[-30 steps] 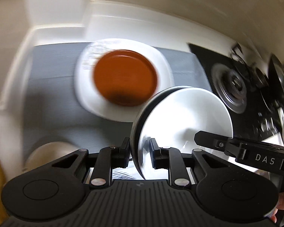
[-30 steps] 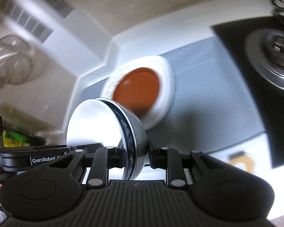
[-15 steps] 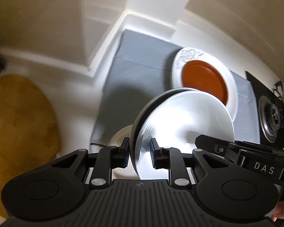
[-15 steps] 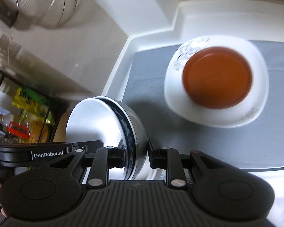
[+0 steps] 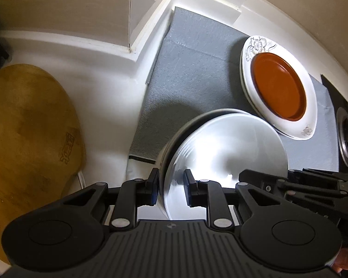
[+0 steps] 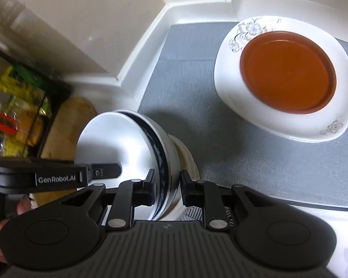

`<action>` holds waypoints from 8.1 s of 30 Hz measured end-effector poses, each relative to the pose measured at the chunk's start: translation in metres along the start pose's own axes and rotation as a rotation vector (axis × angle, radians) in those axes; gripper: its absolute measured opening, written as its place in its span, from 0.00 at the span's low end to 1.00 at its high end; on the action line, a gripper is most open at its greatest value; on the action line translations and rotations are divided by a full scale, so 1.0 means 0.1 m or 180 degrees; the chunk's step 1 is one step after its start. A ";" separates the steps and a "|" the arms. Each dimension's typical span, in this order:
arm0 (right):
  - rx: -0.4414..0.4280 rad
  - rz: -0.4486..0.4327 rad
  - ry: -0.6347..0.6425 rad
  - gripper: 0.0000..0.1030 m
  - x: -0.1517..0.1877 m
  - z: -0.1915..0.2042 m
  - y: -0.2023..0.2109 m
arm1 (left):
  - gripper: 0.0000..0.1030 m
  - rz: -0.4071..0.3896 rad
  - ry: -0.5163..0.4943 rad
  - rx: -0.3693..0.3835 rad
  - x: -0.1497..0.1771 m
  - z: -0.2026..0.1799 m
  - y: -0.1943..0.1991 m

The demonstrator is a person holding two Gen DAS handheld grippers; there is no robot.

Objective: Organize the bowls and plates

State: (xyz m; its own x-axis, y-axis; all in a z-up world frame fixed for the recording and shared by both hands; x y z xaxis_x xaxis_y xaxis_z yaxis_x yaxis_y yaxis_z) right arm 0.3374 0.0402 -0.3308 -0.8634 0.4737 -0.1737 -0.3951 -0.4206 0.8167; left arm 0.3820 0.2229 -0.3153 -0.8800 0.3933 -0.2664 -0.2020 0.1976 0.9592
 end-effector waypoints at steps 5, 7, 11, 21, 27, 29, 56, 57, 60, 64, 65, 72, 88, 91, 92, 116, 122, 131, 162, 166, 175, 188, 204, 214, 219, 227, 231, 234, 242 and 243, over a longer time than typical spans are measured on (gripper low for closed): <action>0.0101 -0.0061 0.0221 0.21 -0.02 0.07 -0.02 | 0.23 0.0010 0.0052 0.0034 0.04 0.04 -0.05; 0.0186 -0.0099 0.0392 0.20 -0.03 0.12 -0.04 | 0.23 0.0008 0.0059 0.0058 0.05 0.04 -0.05; 0.0246 -0.0154 0.0531 0.17 -0.04 0.13 -0.06 | 0.23 -0.0039 -0.0007 0.0042 0.06 0.02 -0.07; -0.0144 0.0038 -0.0105 0.20 -0.16 -0.13 -0.08 | 0.23 -0.0205 0.0192 0.0356 0.10 0.20 -0.02; -0.0105 0.0057 -0.0074 0.23 -0.13 -0.07 -0.10 | 0.23 -0.0400 0.0334 0.0547 0.06 0.37 0.12; -0.0065 0.0063 -0.0048 0.24 -0.14 -0.04 -0.08 | 0.23 -0.0391 0.0351 0.0556 0.03 0.38 0.11; -0.0119 -0.0121 0.0130 0.17 -0.33 0.01 0.06 | 0.25 -0.0407 0.0461 0.0845 -0.05 0.50 -0.01; -0.0111 -0.0129 0.0159 0.17 -0.33 0.02 0.06 | 0.25 -0.0414 0.0423 0.0831 -0.05 0.50 -0.01; -0.0117 -0.0127 0.0141 0.18 -0.32 0.01 0.04 | 0.28 -0.0416 0.0314 0.0750 -0.06 0.46 -0.01; -0.0131 -0.0042 -0.0058 0.28 -0.32 -0.06 0.00 | 0.38 -0.0307 0.0090 0.0448 -0.07 0.36 0.00; -0.0133 -0.0037 -0.0089 0.37 -0.30 -0.08 0.00 | 0.39 -0.0322 0.0025 0.0359 -0.06 0.32 0.01; -0.0332 0.0056 -0.0163 0.51 -0.14 -0.15 -0.03 | 0.40 -0.0241 -0.0162 0.0120 -0.02 0.20 -0.07; -0.0636 0.0404 -0.1119 0.88 -0.08 -0.63 -0.41 | 0.49 -0.0021 0.0029 0.0788 0.07 0.27 -0.40; -0.0783 0.0416 -0.1180 0.75 -0.01 -0.66 -0.48 | 0.46 -0.0032 0.0048 0.0822 0.09 0.29 -0.40; -0.0696 0.0374 -0.1118 0.65 0.00 -0.65 -0.49 | 0.44 -0.0026 0.0052 0.0830 0.09 0.30 -0.39; -0.0691 0.0266 -0.0951 0.93 -0.01 -0.67 -0.37 | 0.38 0.0088 0.0213 0.0867 0.14 0.37 -0.35; -0.1123 0.0248 -0.1177 0.69 -0.03 -0.79 -0.50 | 0.42 0.0024 0.0154 0.0904 0.17 0.38 -0.37; -0.1072 0.0179 -0.0784 0.38 0.00 -0.60 -0.28 | 0.40 0.0034 0.0094 0.0782 0.23 0.39 -0.29; -0.1048 -0.0817 -0.0992 0.38 -0.90 -1.18 0.91 | 0.41 -0.0311 -0.0378 0.0935 -1.06 -0.56 0.07; -0.1031 -0.0929 -0.1040 0.38 -1.08 -1.42 0.94 | 0.41 -0.0317 -0.0461 0.0980 -1.29 -0.72 -0.08; -0.0979 -0.0982 -0.1197 0.41 -1.35 -1.87 0.73 | 0.41 -0.0190 -0.0462 0.1054 -1.70 -0.90 -0.57; -0.0915 -0.1062 -0.1251 0.57 -1.18 -2.02 0.59 | 0.56 -0.0394 -0.0574 0.0783 -1.59 -1.01 -0.67; 0.0394 -0.1529 -0.0601 1.00 0.36 -1.14 2.20 | 0.91 -0.1182 -0.0536 -0.0090 -0.28 -1.71 1.39; 0.0759 -0.1522 -0.0037 1.00 0.84 -0.46 3.11 | 0.95 -0.1533 -0.0703 -0.0742 0.54 -2.84 2.47; 0.0651 -0.1544 0.0036 1.00 1.09 -0.49 3.36 | 0.96 -0.1539 -0.0417 -0.0767 0.91 -3.05 2.61; 0.0642 -0.1458 0.0075 1.00 1.55 -0.59 3.42 | 0.96 -0.1365 -0.0405 -0.0907 1.28 -3.19 2.61; 0.0642 -0.1532 0.0058 1.00 1.66 -0.60 3.48 | 0.96 -0.1416 -0.0434 -0.0945 1.37 -3.24 2.66; 0.0634 -0.1573 0.0049 1.00 1.69 -0.60 3.54 | 0.96 -0.1449 -0.0462 -0.0957 1.40 -3.28 2.71; 0.0670 -0.1600 0.0055 1.00 1.72 -0.63 3.61 | 0.96 -0.1472 -0.0476 -0.0928 1.44 -3.32 2.75; 0.0673 -0.1604 0.0056 1.00 1.72 -0.63 3.62 | 0.96 -0.1473 -0.0478 -0.0928 1.44 -3.32 2.75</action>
State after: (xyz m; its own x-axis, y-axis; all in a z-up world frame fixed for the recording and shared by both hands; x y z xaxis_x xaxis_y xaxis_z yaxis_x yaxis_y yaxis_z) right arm 0.0262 -0.0793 -0.1001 -0.5893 0.5626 -0.5798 -0.6911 0.0206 0.7225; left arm 0.0571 0.0358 -0.0585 -0.6051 0.4522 -0.6552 -0.6812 0.1318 0.7201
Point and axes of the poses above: each gripper's, at about its wrist camera, not at the fingertips, and y roughly against the way its jaws point, z to its left, x to its underside, the point moved 2 cm from there along -y, roughly the way its jaws point, and after that the axes turned 15 degrees about -y, right-handed, at the moved point
